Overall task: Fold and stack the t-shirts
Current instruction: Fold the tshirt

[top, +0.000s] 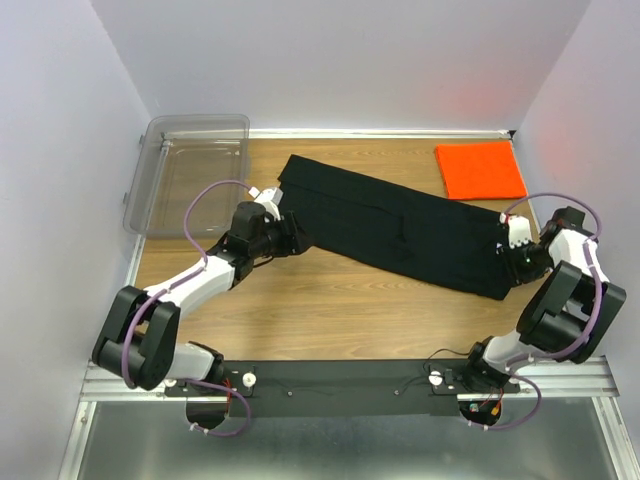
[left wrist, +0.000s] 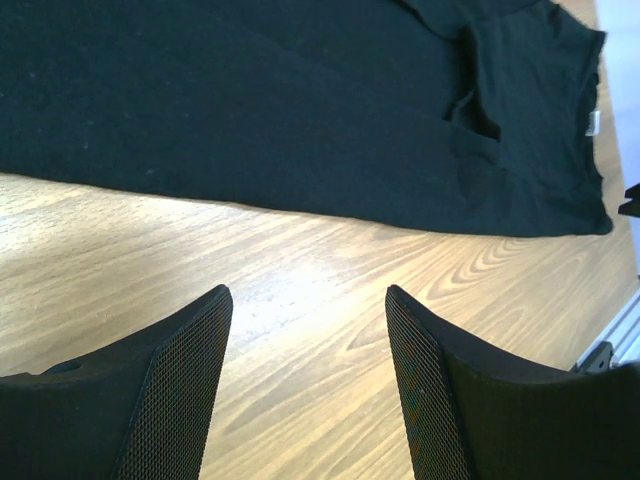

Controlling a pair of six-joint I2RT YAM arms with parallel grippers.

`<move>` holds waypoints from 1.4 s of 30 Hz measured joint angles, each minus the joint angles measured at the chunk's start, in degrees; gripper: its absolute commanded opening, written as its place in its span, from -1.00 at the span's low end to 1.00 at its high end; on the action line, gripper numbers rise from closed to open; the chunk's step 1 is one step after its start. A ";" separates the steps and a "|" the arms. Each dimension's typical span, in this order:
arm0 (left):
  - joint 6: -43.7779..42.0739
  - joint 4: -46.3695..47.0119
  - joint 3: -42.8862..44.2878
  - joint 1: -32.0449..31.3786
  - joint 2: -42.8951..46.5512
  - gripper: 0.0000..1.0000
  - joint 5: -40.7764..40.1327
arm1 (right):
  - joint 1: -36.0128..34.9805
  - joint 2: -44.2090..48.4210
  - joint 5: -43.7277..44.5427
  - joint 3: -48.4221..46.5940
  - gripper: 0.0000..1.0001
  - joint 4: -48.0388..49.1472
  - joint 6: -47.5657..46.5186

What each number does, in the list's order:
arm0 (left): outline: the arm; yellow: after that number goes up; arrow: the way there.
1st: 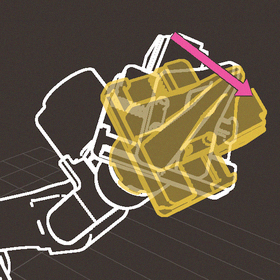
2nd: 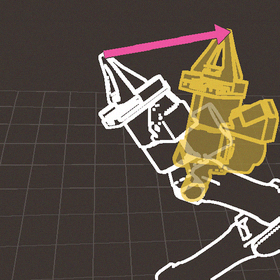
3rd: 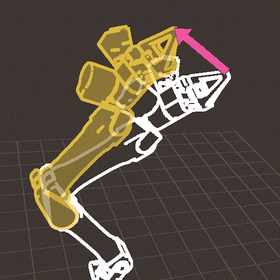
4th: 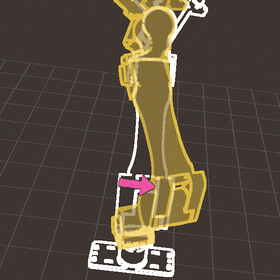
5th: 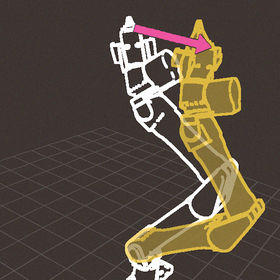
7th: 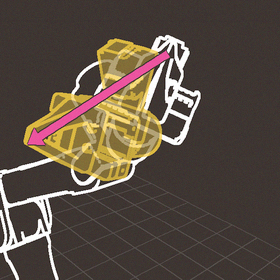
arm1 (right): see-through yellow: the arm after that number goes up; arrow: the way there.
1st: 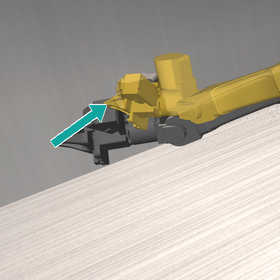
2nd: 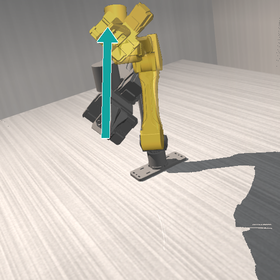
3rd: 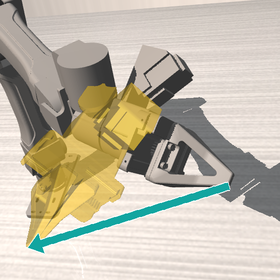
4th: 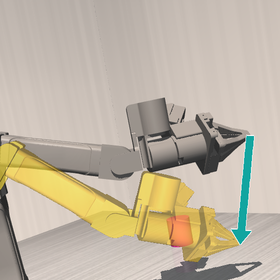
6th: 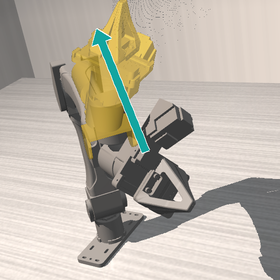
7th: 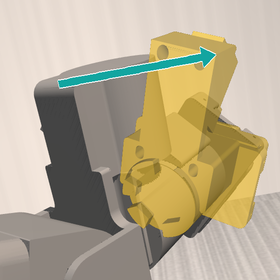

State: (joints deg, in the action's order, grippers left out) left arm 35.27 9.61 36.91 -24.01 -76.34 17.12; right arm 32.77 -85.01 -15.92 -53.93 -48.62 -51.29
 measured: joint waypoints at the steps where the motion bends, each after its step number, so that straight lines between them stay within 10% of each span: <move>1: -0.07 0.00 0.20 0.00 -0.74 0.41 -0.02 | 0.26 -0.57 0.00 0.46 -0.10 0.26 -0.20; 27: -1.01 -0.33 1.03 0.00 -5.90 0.39 -0.02 | 0.72 -5.88 -7.19 1.60 -0.18 -0.11 -1.79; 42: -1.66 -1.07 1.03 0.00 -5.51 0.39 -0.02 | 2.23 -2.19 -6.16 0.74 -0.62 0.20 0.24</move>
State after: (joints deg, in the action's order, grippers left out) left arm 33.61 8.54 37.93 -24.01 -81.84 17.10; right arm 35.00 -87.20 -22.09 -53.19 -48.42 -51.05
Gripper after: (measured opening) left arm 0.697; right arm 0.193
